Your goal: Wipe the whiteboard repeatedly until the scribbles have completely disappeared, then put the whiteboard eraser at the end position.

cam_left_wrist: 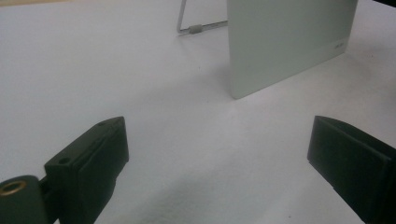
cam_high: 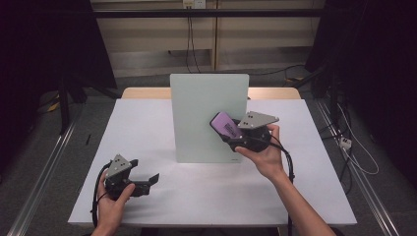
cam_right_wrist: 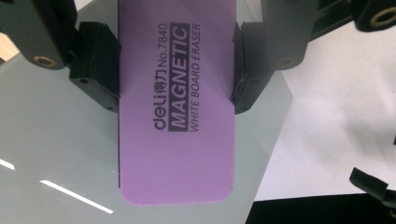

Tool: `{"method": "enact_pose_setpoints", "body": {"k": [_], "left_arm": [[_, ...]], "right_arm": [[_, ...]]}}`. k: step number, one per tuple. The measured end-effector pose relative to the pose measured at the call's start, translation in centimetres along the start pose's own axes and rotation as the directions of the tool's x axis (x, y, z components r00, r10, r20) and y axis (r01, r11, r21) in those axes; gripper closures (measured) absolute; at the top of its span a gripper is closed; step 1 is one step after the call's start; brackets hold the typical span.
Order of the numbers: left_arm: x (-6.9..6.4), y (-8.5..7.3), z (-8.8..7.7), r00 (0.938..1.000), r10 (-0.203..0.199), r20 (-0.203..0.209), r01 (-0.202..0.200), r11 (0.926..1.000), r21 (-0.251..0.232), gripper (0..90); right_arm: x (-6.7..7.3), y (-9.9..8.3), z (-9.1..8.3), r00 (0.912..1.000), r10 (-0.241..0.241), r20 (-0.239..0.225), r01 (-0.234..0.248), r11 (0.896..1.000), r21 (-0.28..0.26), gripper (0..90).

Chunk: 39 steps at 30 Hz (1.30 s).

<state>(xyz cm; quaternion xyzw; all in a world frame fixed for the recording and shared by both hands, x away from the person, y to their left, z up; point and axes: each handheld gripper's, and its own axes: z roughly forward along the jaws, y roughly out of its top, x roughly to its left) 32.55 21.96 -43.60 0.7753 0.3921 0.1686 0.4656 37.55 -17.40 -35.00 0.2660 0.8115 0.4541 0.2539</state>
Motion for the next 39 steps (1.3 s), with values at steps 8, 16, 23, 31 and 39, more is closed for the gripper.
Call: {"method": "enact_pose_setpoints", "body": {"k": [8, 16, 23, 31, 39], "left_arm": [[0.0, 0.0, 0.1, 1.0, 0.004, -0.002, -0.004, 1.0, 0.008, 5.3], [0.1, 0.0, -0.1, 1.0, 0.001, 0.003, -0.001, 1.0, -0.002, 5.3], [0.1, 0.1, 0.1, 1.0, -0.001, 0.002, 0.001, 1.0, 0.004, 5.3], [-0.1, 0.1, -0.1, 1.0, 0.003, -0.001, -0.003, 1.0, -0.008, 5.3], [-0.1, 0.1, -0.1, 1.0, 0.0, -0.01, 0.0, 1.0, -0.006, 5.3]], "right_arm": [[0.2, -0.3, -0.1, 0.9989, -0.001, -0.046, 0.002, 1.0, 0.026, 41.8], [0.4, -0.4, -0.1, 0.9968, 0.016, -0.078, -0.012, 0.999, 0.05, 41.8], [1.0, -0.8, 0.1, 0.993, 0.008, -0.118, 0.0, 0.998, 0.067, 41.8], [1.6, -1.2, 0.3, 0.9871, 0.004, -0.16, 0.01, 0.996, 0.092, 41.8], [2.2, -1.6, 1.0, 0.9767, -0.002, -0.215, 0.033, 0.989, 0.143, 41.7]]}}
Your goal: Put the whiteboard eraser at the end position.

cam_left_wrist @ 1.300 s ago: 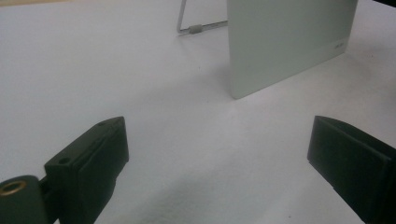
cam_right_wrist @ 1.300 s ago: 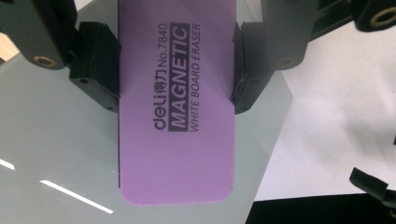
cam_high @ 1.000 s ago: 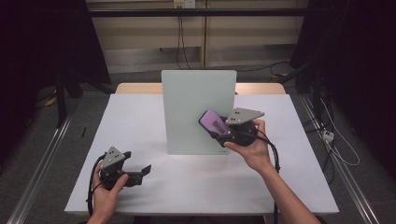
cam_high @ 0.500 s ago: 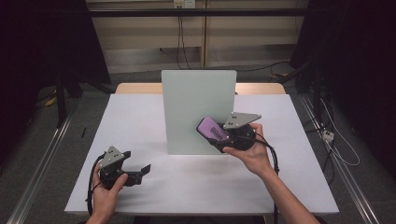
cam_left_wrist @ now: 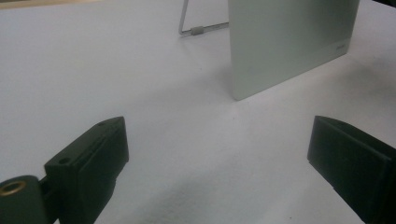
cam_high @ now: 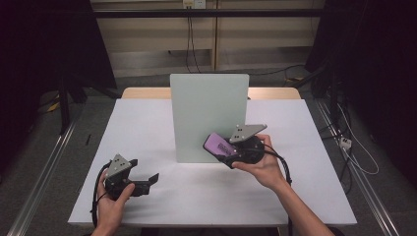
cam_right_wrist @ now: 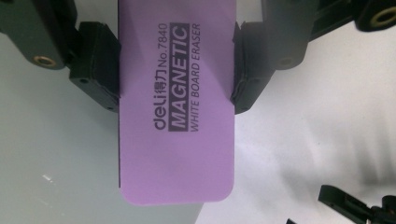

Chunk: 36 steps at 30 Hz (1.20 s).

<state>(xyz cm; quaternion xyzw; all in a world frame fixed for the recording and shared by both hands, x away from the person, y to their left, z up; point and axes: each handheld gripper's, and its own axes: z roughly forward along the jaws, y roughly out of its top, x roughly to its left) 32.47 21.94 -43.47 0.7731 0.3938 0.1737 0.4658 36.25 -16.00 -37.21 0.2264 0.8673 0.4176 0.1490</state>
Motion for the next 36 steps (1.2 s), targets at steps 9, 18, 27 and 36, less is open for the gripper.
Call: {"method": "enact_pose_setpoints", "body": {"k": [9, 18, 27, 36], "left_arm": [[0.0, 0.0, -0.1, 1.0, 0.0, -0.005, 0.0, 1.0, 0.006, 5.3], [0.1, -0.1, -0.2, 0.9999, -0.008, -0.007, 0.007, 1.0, -0.004, 5.3], [0.2, -0.2, -0.5, 1.0, -0.006, -0.006, 0.006, 1.0, -0.006, 5.3], [0.1, 0.0, -0.6, 1.0, 0.0, -0.003, 0.0, 0.9999, -0.015, 5.3]], "right_arm": [[0.6, -0.5, 0.8, 0.9981, -0.011, -0.061, 0.014, 0.999, 0.042, 41.7], [0.9, -0.9, 1.7, 0.9963, -0.017, -0.084, 0.023, 0.997, 0.074, 41.7], [1.3, -0.9, 2.2, 0.993, -0.028, -0.115, 0.041, 0.993, 0.107, 41.8], [2.1, -0.7, 2.2, 0.9901, -0.05, -0.131, 0.072, 0.984, 0.165, 41.8]]}}
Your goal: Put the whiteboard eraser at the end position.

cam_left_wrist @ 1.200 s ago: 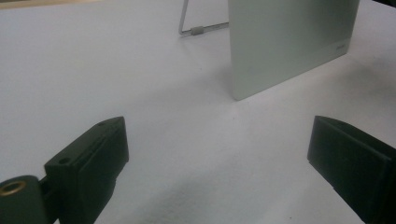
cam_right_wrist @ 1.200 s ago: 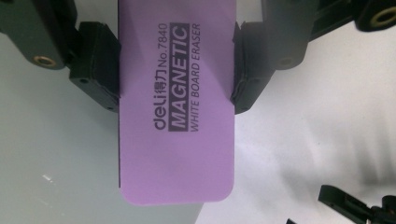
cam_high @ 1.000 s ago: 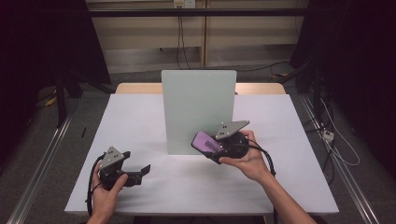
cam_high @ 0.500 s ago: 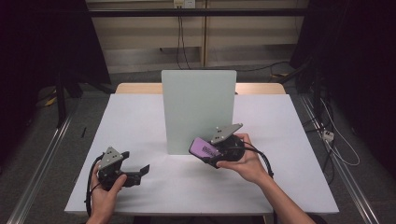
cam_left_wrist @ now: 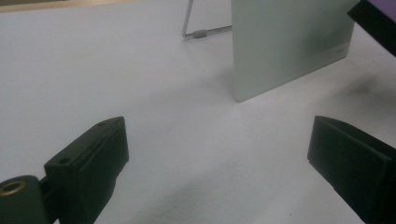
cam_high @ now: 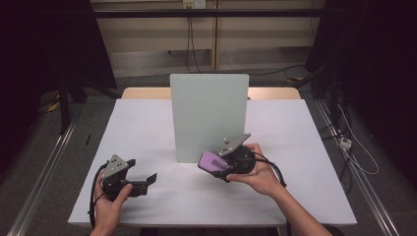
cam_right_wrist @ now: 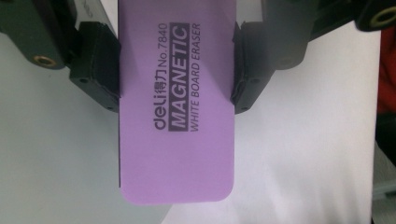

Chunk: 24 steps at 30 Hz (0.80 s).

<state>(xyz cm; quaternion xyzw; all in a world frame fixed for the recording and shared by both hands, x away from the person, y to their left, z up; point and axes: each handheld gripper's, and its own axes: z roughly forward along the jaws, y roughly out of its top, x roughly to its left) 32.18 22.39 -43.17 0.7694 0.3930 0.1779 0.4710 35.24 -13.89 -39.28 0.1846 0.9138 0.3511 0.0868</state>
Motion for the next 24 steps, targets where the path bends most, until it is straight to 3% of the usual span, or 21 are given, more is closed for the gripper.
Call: {"method": "enact_pose_setpoints", "body": {"k": [14, 24], "left_arm": [[0.0, -0.1, 0.1, 1.0, 0.006, 0.003, -0.006, 0.9999, 0.013, 5.3], [0.0, -0.1, 0.2, 1.0, -0.001, 0.008, 0.001, 0.9999, 0.014, 5.3]], "right_arm": [[0.6, -0.5, 2.4, 0.9975, -0.004, -0.071, 0.009, 0.997, 0.079, 41.7], [0.9, -0.5, 3.9, 0.994, -0.017, -0.108, 0.034, 0.987, 0.157, 41.7]]}}
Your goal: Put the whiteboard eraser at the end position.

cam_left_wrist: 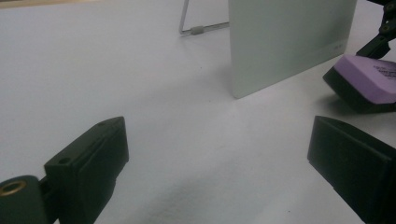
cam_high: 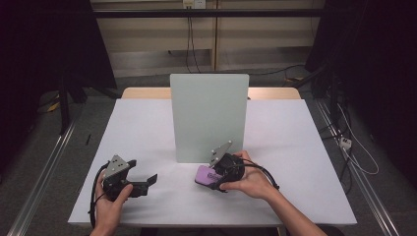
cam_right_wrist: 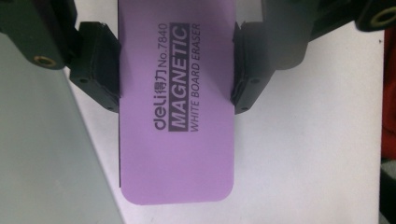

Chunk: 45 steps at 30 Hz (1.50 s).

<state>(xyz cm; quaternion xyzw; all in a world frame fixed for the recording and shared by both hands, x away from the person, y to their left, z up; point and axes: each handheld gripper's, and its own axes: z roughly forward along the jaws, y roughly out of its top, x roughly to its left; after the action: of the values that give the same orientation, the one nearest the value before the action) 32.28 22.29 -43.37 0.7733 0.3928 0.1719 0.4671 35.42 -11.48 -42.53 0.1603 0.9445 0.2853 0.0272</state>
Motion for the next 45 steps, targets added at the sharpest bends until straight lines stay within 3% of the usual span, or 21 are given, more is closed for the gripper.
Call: {"method": "enact_pose_setpoints", "body": {"k": [12, 25, 36, 40, 45], "left_arm": [[0.0, 0.0, 0.0, 1.0, 0.008, 0.004, -0.008, 0.9999, 0.012, 5.3], [-0.1, -0.1, 0.3, 1.0, 0.005, 0.007, -0.006, 0.9998, 0.018, 5.3], [-0.1, -0.1, 0.3, 0.9999, 0.01, 0.008, -0.01, 0.9997, 0.023, 5.3], [-0.1, -0.1, 0.3, 0.9999, 0.009, 0.01, -0.009, 0.9997, 0.024, 5.3], [0.0, -0.1, 0.3, 0.9999, 0.01, 0.008, -0.01, 0.9996, 0.025, 5.3]], "right_arm": [[-0.1, 0.2, 0.9, 0.9998, 0.004, -0.018, -0.004, 1.0, 0.03, 41.7], [-0.4, 0.0, 1.1, 0.9994, 0.019, -0.031, -0.018, 1.0, 0.018, 41.6], [0.0, 0.0, 1.1, 1.0, -0.006, -0.001, 0.006, 1.0, 0.006, 40.9], [-0.1, -0.1, 1.3, 0.9998, 0.014, -0.011, -0.014, 1.0, -0.004, 36.9], [-0.2, -0.1, 1.1, 0.9995, 0.031, -0.009, -0.031, 0.999, -0.031, 24.6]]}}
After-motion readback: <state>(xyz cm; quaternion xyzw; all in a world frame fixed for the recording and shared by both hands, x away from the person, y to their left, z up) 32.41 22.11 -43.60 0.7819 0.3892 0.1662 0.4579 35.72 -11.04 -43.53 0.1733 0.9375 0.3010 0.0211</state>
